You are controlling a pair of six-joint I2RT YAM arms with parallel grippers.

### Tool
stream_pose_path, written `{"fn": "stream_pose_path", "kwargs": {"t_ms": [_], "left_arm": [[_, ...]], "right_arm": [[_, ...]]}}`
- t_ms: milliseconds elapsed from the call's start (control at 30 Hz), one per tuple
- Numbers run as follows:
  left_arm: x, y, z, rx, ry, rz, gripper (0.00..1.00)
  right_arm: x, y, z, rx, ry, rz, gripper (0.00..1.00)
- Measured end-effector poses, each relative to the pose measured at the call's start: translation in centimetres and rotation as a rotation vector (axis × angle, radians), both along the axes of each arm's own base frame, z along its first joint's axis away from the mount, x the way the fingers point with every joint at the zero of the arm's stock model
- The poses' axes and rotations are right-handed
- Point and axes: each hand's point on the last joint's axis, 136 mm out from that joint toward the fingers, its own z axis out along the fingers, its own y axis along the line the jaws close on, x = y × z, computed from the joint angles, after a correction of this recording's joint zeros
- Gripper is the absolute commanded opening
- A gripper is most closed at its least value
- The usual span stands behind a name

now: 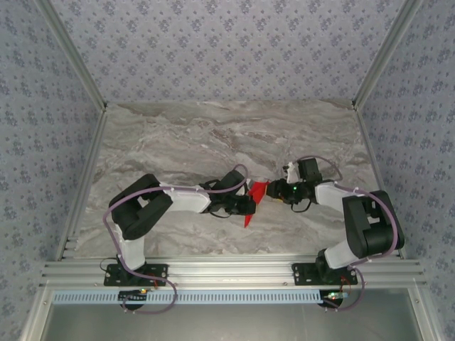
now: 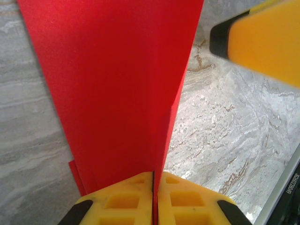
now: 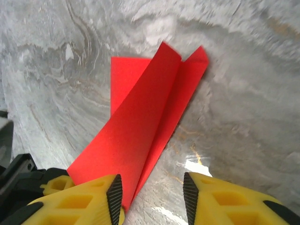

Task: Fold a paper plane with a square sheet of paper (fold left side to right side)
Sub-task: Fold the wing for the fifth time at the center of the table.

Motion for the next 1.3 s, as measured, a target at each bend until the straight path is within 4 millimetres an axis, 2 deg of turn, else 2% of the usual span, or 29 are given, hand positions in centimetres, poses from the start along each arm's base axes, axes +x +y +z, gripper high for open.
{"fn": "stream_pose_path", "kwargs": {"t_ms": [300, 467, 600, 1000, 1200, 1300], "left_arm": [[0.1, -0.2, 0.2, -0.015, 0.012, 0.016, 0.08], [0.1, -0.2, 0.2, -0.016, 0.017, 0.022, 0.09], [0.1, -0.2, 0.2, -0.016, 0.019, 0.024, 0.13], [0.6, -0.1, 0.5, -0.025, 0.017, 0.038, 0.32], [1.0, 0.0, 2.2, -0.05, -0.01, 0.038, 0.46], [1.5, 0.3, 3.4, -0.07, -0.028, 0.046, 0.5]], "right_arm": [[0.0, 2.1, 0.4, 0.034, -0.022, 0.017, 0.46], [0.1, 2.5, -0.7, 0.027, 0.014, 0.013, 0.45], [0.6, 2.7, -0.8, 0.029, 0.025, 0.004, 0.45], [0.9, 2.8, -1.3, 0.008, 0.089, -0.018, 0.43], [0.9, 2.8, -1.3, 0.007, 0.094, -0.019, 0.43], [0.9, 2.8, -1.3, 0.006, 0.094, -0.019, 0.43]]}}
